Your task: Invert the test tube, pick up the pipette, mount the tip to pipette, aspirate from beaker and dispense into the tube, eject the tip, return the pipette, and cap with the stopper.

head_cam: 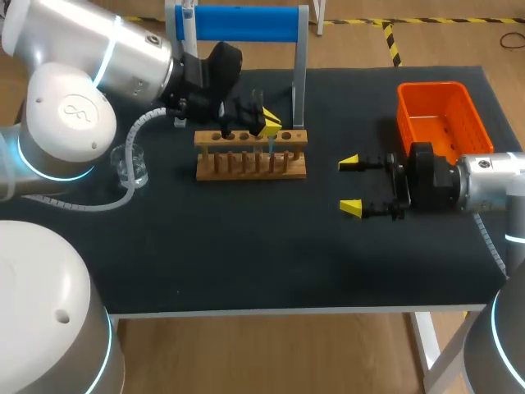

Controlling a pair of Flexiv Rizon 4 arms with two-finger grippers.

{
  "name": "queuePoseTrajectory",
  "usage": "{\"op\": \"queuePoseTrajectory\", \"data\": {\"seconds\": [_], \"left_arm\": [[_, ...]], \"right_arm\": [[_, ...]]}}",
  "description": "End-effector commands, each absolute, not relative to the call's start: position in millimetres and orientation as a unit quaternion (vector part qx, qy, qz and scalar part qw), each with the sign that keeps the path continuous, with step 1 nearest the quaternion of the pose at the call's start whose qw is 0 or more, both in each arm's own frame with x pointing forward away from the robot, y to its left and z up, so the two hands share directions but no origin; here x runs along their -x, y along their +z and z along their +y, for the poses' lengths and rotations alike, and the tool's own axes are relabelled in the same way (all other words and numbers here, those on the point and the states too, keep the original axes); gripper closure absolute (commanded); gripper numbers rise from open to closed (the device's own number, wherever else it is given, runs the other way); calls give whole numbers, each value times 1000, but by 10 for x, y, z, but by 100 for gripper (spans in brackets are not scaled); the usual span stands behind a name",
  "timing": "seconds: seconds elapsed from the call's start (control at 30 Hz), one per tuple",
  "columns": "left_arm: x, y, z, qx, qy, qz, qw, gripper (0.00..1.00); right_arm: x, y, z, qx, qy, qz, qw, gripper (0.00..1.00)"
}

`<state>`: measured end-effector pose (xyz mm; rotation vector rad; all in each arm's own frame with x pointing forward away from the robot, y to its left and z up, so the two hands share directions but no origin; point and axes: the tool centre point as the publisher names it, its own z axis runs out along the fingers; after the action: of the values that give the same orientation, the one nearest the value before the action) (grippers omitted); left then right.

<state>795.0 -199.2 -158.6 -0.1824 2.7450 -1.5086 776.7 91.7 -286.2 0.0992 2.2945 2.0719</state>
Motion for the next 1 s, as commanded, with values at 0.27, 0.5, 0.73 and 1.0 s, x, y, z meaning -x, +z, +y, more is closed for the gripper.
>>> {"op": "queuePoseTrajectory", "data": {"seconds": [0.27,0.5,0.73,1.0], "left_arm": [[-7955,-1597,-2001,58,-481,875,2,100],[-7955,-1597,-2001,58,-481,875,2,100],[-7955,-1597,-2001,58,-481,875,2,100],[-7955,-1597,-2001,58,-481,875,2,100]], "right_arm": [[-7796,-2762,956,-31,673,738,28,0],[-7835,-2601,1112,-22,674,738,26,0],[-7923,-2389,1349,-15,676,737,22,0],[-8066,-2201,1663,-4,676,736,25,0]]}}
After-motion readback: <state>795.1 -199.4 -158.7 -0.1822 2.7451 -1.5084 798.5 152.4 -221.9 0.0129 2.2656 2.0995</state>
